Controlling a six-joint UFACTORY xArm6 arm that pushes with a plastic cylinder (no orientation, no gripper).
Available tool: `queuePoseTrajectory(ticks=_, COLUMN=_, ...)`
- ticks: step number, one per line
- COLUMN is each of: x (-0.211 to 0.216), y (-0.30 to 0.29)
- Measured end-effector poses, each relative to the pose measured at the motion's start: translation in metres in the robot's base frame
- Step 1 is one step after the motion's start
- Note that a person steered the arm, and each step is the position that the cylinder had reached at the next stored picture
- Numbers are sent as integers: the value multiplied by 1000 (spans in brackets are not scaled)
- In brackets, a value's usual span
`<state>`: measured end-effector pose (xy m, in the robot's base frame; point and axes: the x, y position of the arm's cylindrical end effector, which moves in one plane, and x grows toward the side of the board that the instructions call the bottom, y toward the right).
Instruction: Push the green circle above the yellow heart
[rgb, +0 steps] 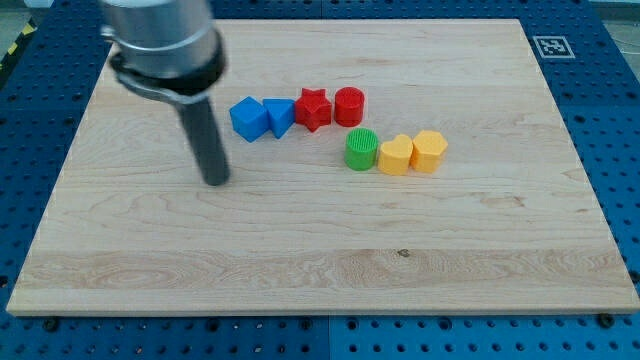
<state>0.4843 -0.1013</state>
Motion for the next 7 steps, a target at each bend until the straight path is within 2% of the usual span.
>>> queuePoseTrajectory(ticks=1, x=10, y=50)
queuePoseTrajectory(ticks=2, x=1, y=72)
queuePoseTrajectory(ticks=3, x=-14, y=81)
queuePoseTrajectory(ticks=7, x=-19, y=125)
